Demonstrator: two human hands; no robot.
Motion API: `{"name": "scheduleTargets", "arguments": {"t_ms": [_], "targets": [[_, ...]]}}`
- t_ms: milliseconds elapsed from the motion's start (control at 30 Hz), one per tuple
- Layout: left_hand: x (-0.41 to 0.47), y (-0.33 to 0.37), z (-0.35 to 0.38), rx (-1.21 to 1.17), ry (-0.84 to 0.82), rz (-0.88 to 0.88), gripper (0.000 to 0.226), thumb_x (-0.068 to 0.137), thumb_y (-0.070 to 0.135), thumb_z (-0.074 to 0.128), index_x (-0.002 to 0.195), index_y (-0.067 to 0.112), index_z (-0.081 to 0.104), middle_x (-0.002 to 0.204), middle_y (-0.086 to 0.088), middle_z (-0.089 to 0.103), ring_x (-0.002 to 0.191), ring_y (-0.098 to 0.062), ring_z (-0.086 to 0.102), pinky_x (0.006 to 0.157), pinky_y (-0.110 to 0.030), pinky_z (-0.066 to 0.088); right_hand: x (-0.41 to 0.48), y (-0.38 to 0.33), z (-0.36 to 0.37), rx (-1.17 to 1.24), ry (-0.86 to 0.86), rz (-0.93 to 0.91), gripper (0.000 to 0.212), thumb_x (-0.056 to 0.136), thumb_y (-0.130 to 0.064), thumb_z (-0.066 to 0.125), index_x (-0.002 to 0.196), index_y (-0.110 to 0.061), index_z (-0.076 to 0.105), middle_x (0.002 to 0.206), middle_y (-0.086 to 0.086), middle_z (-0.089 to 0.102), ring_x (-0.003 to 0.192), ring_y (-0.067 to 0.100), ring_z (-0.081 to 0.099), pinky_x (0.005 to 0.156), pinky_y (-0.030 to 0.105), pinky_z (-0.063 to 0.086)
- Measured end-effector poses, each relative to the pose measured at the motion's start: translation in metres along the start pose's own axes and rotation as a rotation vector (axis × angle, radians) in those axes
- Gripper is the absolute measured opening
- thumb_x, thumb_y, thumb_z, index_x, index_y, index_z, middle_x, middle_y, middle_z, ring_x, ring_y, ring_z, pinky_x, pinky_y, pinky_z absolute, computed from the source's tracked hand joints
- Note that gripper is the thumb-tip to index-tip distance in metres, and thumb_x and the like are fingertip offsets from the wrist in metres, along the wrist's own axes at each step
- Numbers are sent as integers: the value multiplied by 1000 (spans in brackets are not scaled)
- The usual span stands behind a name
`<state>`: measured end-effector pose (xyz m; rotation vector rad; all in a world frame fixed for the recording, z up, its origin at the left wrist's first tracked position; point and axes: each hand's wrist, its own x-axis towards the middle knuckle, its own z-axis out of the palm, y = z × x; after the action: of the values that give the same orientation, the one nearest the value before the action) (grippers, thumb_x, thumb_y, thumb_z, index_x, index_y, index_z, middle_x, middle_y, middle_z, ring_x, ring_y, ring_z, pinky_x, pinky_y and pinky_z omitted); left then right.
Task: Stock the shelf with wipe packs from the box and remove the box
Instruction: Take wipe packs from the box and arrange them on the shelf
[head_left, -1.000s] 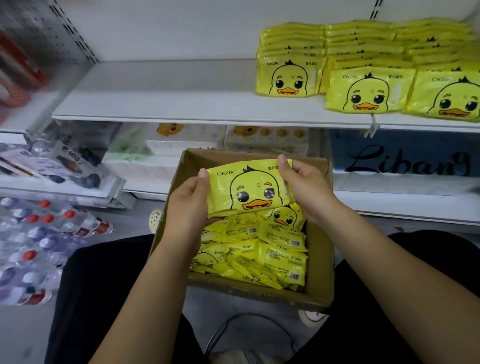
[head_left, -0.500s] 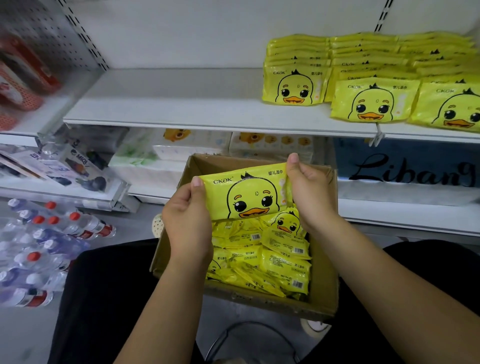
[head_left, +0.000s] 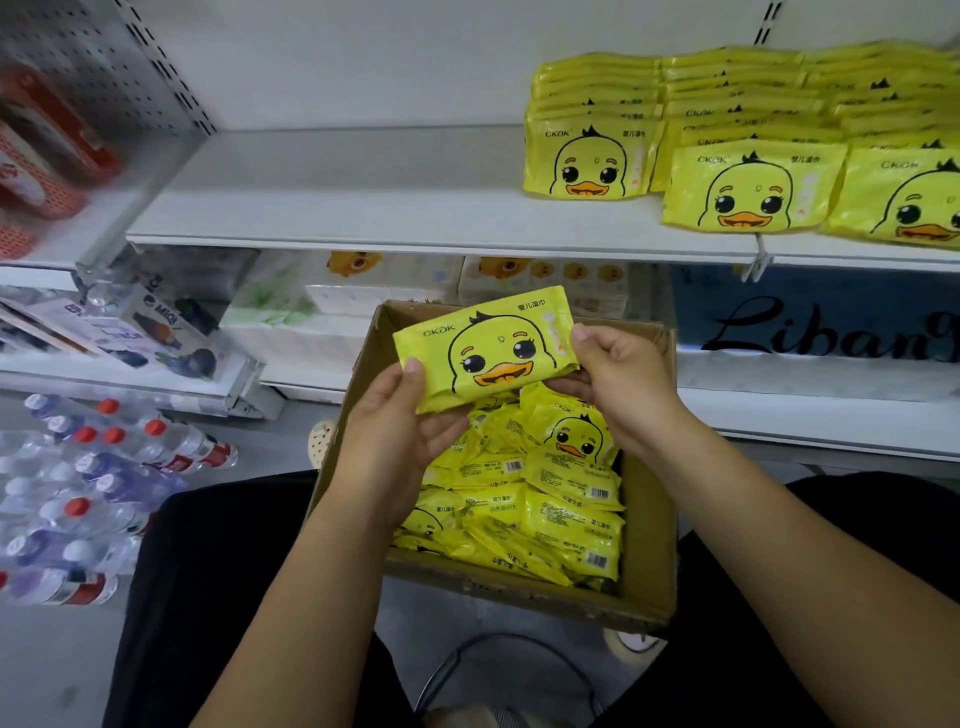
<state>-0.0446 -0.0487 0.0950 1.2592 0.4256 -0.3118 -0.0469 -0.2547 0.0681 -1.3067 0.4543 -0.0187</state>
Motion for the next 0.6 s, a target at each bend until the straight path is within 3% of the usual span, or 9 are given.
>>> {"name": "scheduleTargets", "arguments": {"t_ms": [100, 200, 367, 500, 600], "targets": [[-7, -12, 0, 15, -81, -14, 29, 107, 21, 47, 131, 8, 57, 117, -17, 74, 105, -33, 74, 89, -38, 60, -1, 1, 0, -71, 62, -44, 22, 106, -15, 48, 107, -6, 68, 91, 7, 73, 75, 16, 72, 67, 25, 61], [-8, -16, 0, -20, -72, 14, 29, 108, 18, 44, 131, 6, 57, 119, -17, 73, 106, -31, 73, 89, -34, 61, -3, -2, 2, 6, 28, -11, 23, 106, -19, 48, 103, -6, 67, 92, 8, 75, 82, 20, 73, 70, 27, 61], [-8, -10, -1, -112, -35, 16, 25, 109, 12, 42, 125, 3, 60, 119, -19, 72, 106, -34, 72, 89, -38, 61, -7, -1, 5, 2, 13, -71, 13, 104, -9, 51, 102, -4, 63, 88, 3, 76, 81, 15, 75, 71, 26, 61], [-8, -5, 0, -118, -7, 58, 23, 108, 7, 43, 116, 3, 63, 112, -17, 74, 104, -34, 73, 84, -36, 62, -6, -2, 6, 10, 45, -47, 15, 104, -9, 51, 98, -11, 64, 98, 9, 76, 89, 22, 74, 77, 30, 62], [-7, -1, 5, -101, 21, 95, 21, 107, 6, 44, 120, 2, 62, 112, -17, 74, 103, -34, 73, 88, -39, 61, -5, -6, 7, 10, 80, -61, 15, 105, -10, 50, 99, -10, 64, 94, 8, 76, 81, 19, 75, 73, 27, 61]]}}
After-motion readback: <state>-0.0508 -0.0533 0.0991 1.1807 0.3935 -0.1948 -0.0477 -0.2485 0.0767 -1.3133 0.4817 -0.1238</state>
